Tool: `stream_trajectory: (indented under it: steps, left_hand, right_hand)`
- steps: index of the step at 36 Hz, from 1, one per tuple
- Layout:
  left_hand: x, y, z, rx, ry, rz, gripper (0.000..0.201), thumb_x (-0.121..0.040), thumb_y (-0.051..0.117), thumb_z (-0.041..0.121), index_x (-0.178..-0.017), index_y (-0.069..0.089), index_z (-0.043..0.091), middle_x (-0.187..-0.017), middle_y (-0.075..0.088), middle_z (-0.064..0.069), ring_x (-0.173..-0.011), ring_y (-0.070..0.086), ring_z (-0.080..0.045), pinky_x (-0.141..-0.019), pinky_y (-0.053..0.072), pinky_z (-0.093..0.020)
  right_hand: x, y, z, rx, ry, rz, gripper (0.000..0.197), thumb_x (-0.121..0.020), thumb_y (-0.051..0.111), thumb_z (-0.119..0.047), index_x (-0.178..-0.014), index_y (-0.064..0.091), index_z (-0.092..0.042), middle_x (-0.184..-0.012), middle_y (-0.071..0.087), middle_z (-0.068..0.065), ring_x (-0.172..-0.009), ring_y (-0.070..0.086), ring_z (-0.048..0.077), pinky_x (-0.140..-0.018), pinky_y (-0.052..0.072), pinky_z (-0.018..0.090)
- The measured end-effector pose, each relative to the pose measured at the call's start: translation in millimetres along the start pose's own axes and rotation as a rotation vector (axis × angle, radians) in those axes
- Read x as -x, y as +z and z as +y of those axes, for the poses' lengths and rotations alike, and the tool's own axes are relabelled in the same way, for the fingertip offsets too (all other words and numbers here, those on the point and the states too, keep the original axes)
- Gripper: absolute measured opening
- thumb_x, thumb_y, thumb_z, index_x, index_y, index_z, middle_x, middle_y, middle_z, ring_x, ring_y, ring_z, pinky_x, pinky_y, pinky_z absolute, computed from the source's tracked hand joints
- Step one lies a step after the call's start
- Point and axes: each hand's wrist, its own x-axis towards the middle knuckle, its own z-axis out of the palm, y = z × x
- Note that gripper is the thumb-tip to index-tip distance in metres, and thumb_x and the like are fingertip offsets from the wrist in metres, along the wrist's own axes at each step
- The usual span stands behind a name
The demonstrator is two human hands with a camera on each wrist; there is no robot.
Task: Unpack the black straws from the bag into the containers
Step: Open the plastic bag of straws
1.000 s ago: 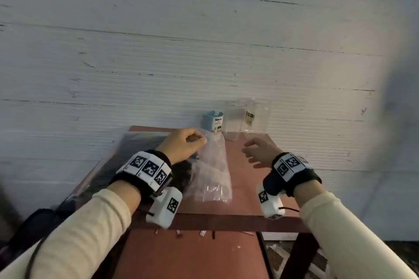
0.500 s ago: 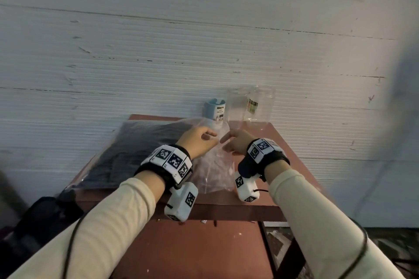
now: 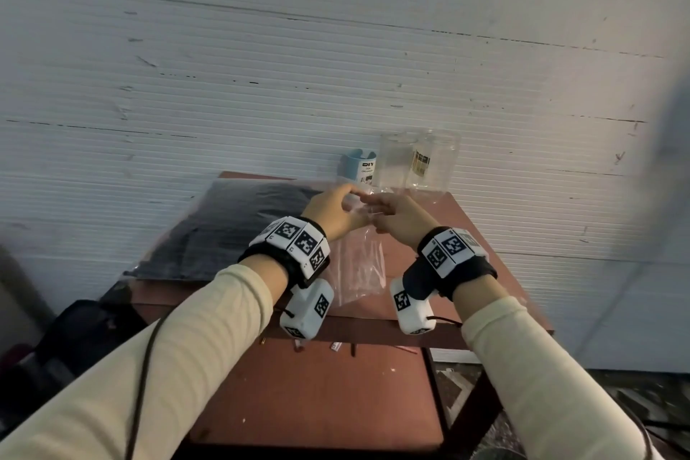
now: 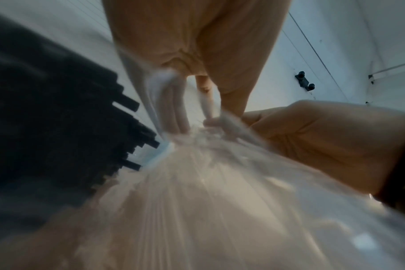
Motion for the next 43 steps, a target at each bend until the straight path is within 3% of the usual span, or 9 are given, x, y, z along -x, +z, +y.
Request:
stream_trajectory:
  steps: [9, 11, 14, 17, 20, 23, 27, 36, 43]
  left_hand:
    - [-0.1, -7.1, -5.7, -0.089, -0.011, 0.06, 0.029, -0.089, 0.067, 0.031, -0.114, 0.065, 0.017, -0.085, 0.061, 0.005, -0.094, 0.064, -0.021, -0.076, 0.048, -0.027]
    - [0.6, -10.5, -6.6, -0.113, 0.0, 0.059, 0.025, -0.089, 0.066, 0.026, -0.112, 0.069, 0.016, -0.09, 0.066, 0.002, -0.096, 0.065, -0.021, -0.078, 0.047, -0.026]
    - [1.9, -15.9, -9.4, -0.099, 0.014, 0.052, 0.02, -0.09, 0.063, 0.013, -0.107, 0.072, 0.014, -0.102, 0.07, -0.003, -0.099, 0.064, -0.019, -0.084, 0.049, -0.027]
    - [0.4, -23.9, -17.8, -0.072, 0.003, 0.086, 0.021, -0.09, 0.062, 0.01, -0.099, 0.073, 0.024, -0.094, 0.067, 0.006, -0.092, 0.062, -0.013, -0.074, 0.045, -0.02]
    - [-0.1, -35.7, -25.7, -0.005, -0.002, 0.1, 0.023, -0.089, 0.067, 0.013, -0.088, 0.069, 0.036, -0.089, 0.07, 0.011, -0.086, 0.065, -0.009, -0.074, 0.048, -0.02]
    - [4.7, -48.6, -29.0, 0.082, 0.04, 0.107, 0.015, -0.087, 0.072, 0.017, -0.091, 0.07, 0.031, -0.085, 0.072, 0.009, -0.079, 0.067, -0.008, -0.078, 0.052, -0.023]
    - [10.8, -61.5, -36.5, 0.219, 0.077, 0.094, 0.016, -0.086, 0.072, 0.012, -0.092, 0.071, 0.027, -0.084, 0.07, 0.006, -0.066, 0.064, 0.001, -0.064, 0.049, -0.013]
    - [22.5, -71.0, -42.8, 0.298, 0.106, 0.031, 0.026, -0.086, 0.071, 0.007, -0.096, 0.068, 0.031, -0.094, 0.07, 0.006, -0.079, 0.067, 0.004, -0.069, 0.054, -0.014]
    - [26.0, -65.8, -42.5, 0.314, 0.123, 0.023, 0.033, -0.086, 0.071, 0.007, -0.099, 0.068, 0.038, -0.094, 0.073, -0.011, -0.09, 0.07, -0.026, -0.086, 0.058, -0.043]
  right_hand:
    - [11.9, 0.5, -10.5, 0.04, -0.066, -0.093, 0.046, -0.093, 0.048, 0.005, -0.134, 0.055, -0.013, -0.121, 0.066, 0.008, -0.105, 0.063, 0.031, -0.088, 0.052, 0.035]
    - [13.6, 0.9, -9.3, 0.02, -0.06, -0.123, 0.045, -0.093, 0.049, 0.004, -0.134, 0.054, -0.015, -0.12, 0.066, 0.006, -0.098, 0.062, 0.027, -0.09, 0.052, 0.04]
    - [17.1, -0.8, -5.2, -0.087, -0.004, -0.139, 0.044, -0.096, 0.046, 0.003, -0.137, 0.047, -0.012, -0.122, 0.064, 0.006, -0.102, 0.061, 0.017, -0.086, 0.05, 0.027]
    - [20.0, -5.3, 0.9, -0.135, 0.023, -0.088, 0.039, -0.098, 0.048, -0.005, -0.135, 0.047, -0.017, -0.117, 0.066, 0.007, -0.1, 0.064, 0.018, -0.088, 0.052, 0.03]
    - [19.0, -10.0, 8.0, -0.128, 0.067, -0.028, 0.02, -0.097, 0.051, -0.012, -0.115, 0.05, -0.021, -0.112, 0.067, 0.009, -0.1, 0.065, 0.021, -0.091, 0.053, 0.037]
    - [15.7, -11.6, 10.6, -0.147, 0.118, -0.019, 0.007, -0.098, 0.046, -0.011, -0.093, 0.046, -0.016, -0.114, 0.065, 0.012, -0.095, 0.064, 0.021, -0.086, 0.052, 0.036]
    - [10.7, -7.7, 9.5, -0.119, 0.141, -0.054, 0.011, -0.098, 0.049, -0.016, -0.106, 0.054, -0.011, -0.115, 0.063, 0.011, -0.097, 0.062, 0.019, -0.083, 0.052, 0.029]
    - [-13.8, 7.0, -9.3, -0.337, 0.122, -0.018, 0.016, -0.096, 0.055, -0.022, -0.104, 0.043, -0.028, -0.114, 0.053, 0.009, -0.106, 0.057, 0.021, -0.096, 0.05, 0.039]
    - [-23.5, 21.4, -24.7, -0.477, 0.07, -0.032, 0.036, -0.093, 0.053, -0.003, -0.096, 0.035, -0.033, -0.094, 0.049, 0.016, -0.071, 0.05, 0.019, -0.067, 0.043, 0.033]
